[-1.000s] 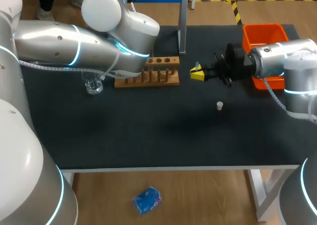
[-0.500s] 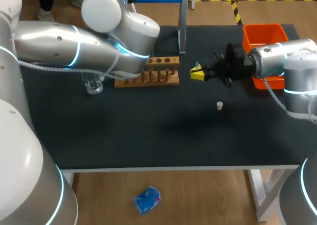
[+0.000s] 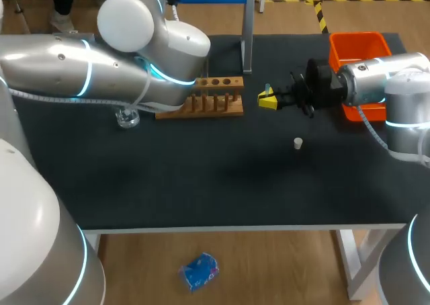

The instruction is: Invert the test tube, pick up the pipette, mount the tip to pipette, aspirate from beaker and dispense into the tube, eject the tip, return the pipette, and cap with the stopper.

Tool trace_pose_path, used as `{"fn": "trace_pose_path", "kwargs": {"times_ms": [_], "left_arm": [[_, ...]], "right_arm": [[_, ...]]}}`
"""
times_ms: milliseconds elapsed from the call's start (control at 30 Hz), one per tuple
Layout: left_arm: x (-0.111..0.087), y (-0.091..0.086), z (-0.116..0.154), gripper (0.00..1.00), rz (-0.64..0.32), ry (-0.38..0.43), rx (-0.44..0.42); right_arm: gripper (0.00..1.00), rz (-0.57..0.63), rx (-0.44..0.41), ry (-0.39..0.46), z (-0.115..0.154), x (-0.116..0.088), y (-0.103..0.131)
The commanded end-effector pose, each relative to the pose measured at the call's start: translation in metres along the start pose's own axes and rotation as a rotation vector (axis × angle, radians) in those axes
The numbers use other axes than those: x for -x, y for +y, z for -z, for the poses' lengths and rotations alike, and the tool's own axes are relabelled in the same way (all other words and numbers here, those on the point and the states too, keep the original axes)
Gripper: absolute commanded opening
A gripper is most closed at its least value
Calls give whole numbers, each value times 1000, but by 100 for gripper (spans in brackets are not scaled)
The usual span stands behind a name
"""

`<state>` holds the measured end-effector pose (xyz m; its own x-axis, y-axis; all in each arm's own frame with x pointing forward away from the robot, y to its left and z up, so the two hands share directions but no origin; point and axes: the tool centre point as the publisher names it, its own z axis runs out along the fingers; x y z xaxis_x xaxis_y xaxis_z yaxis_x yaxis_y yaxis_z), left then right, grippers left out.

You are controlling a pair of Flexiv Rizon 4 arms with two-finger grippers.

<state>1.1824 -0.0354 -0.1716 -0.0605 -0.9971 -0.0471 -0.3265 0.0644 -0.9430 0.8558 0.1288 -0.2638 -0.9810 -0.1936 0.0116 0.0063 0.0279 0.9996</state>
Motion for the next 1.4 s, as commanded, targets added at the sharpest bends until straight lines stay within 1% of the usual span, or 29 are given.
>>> {"fn": "trace_pose_path", "kwargs": {"times_ms": [33,167,200,233,300,333,367,400,467,533,567,633,667,700,767,800,833,967,1033,1067,1100,1400], "left_arm": [[9,-6,21,0,7,36,-40],[10,-14,27,0,-15,57,-63],[10,-16,28,0,-28,75,-64],[10,-18,29,0,-35,113,-81],[11,-21,32,0,-65,144,-73],[12,-23,34,0,-94,201,-75],[12,-25,35,0,-94,216,-88],[16,-27,38,0,-106,209,-80],[19,-31,42,0,-127,234,-95],[24,-38,45,0,-122,244,-119],[25,-43,47,0,-133,266,-138],[26,-51,49,0,-148,276,-154],[26,-57,50,0,-171,315,-171],[26,-60,50,0,-184,345,-168],[24,-66,50,0,-229,480,-162],[23,-67,50,0,-257,526,-154],[23,-68,51,0,-288,588,-153],[23,-66,59,0,-402,849,-134],[31,-63,62,0,-418,871,-128],[35,-60,65,0,-444,938,-131],[38,-57,67,0,-461,962,-117],[38,-57,67,0,-461,962,-117]], "right_arm": [[0,0,-2,1,1,-1,1],[0,0,-2,1,1,-1,1],[0,0,-2,1,1,-1,1],[0,0,-2,1,1,-1,1],[0,0,-2,1,1,-1,1],[0,0,-2,1,1,-1,1],[0,0,-2,1,1,-1,1],[0,0,-2,1,1,-1,1],[0,0,-2,1,1,-1,1],[0,0,-2,1,1,-1,1],[0,0,-2,1,1,-1,1],[0,0,-2,1,1,-1,1],[0,0,-2,1,1,-1,1],[0,0,-2,1,1,-1,1],[0,0,-2,1,1,-1,1],[0,0,-2,1,1,-1,1],[0,0,-2,1,1,-1,1],[0,0,-2,1,1,-1,1],[0,0,-2,1,1,-1,1],[0,0,-2,1,1,-1,1],[0,0,-2,1,1,-1,1],[0,0,-2,1,1,-1,1]]}}
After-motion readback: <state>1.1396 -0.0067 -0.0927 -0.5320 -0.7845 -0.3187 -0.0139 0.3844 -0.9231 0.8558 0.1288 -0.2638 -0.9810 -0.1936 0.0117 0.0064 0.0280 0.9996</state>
